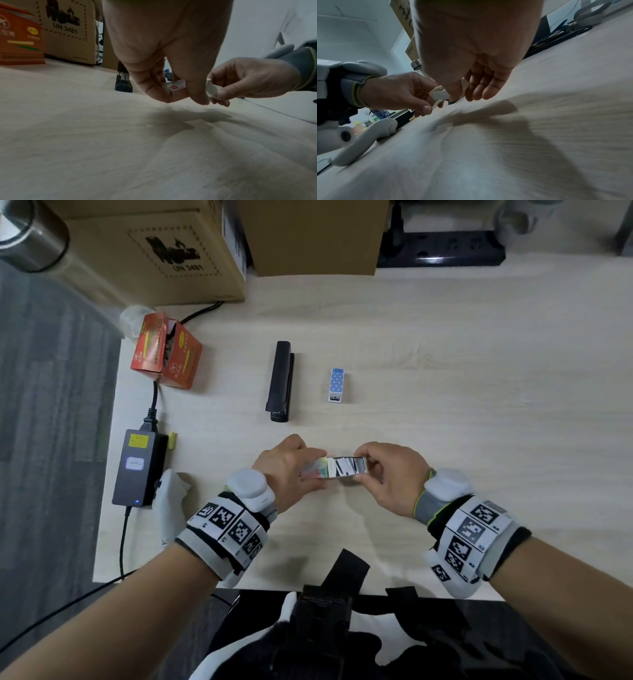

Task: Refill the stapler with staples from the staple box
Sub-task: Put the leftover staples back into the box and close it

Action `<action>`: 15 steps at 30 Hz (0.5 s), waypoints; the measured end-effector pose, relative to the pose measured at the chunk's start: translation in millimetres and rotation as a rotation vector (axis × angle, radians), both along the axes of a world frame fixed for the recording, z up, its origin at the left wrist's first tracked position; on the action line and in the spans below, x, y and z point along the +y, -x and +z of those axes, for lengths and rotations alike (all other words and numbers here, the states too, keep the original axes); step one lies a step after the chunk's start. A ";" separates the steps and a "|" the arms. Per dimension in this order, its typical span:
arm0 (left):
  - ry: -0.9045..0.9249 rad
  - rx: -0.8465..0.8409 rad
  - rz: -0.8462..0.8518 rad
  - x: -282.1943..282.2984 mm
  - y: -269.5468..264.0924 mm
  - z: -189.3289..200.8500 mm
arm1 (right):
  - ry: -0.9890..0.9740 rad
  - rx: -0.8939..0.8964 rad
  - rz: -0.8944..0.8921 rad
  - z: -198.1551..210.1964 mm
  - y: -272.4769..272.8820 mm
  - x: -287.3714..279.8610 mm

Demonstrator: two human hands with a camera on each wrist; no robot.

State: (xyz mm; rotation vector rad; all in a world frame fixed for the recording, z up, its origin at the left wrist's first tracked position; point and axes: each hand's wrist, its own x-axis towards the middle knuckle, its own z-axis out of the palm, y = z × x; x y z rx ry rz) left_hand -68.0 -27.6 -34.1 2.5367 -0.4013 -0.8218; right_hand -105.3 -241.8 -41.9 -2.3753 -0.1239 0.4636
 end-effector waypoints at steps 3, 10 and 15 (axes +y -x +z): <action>-0.043 0.007 -0.043 0.9 0.9 1.7 | 0.051 0.000 0.027 0.3 2.1 2.0; -0.014 -0.046 -0.079 -7.0 9.1 2.3 | 0.110 -0.045 0.120 5.1 2.5 10.1; 0.010 -0.063 -0.084 -16.2 13.2 3.4 | 0.030 0.028 0.090 8.4 3.0 15.2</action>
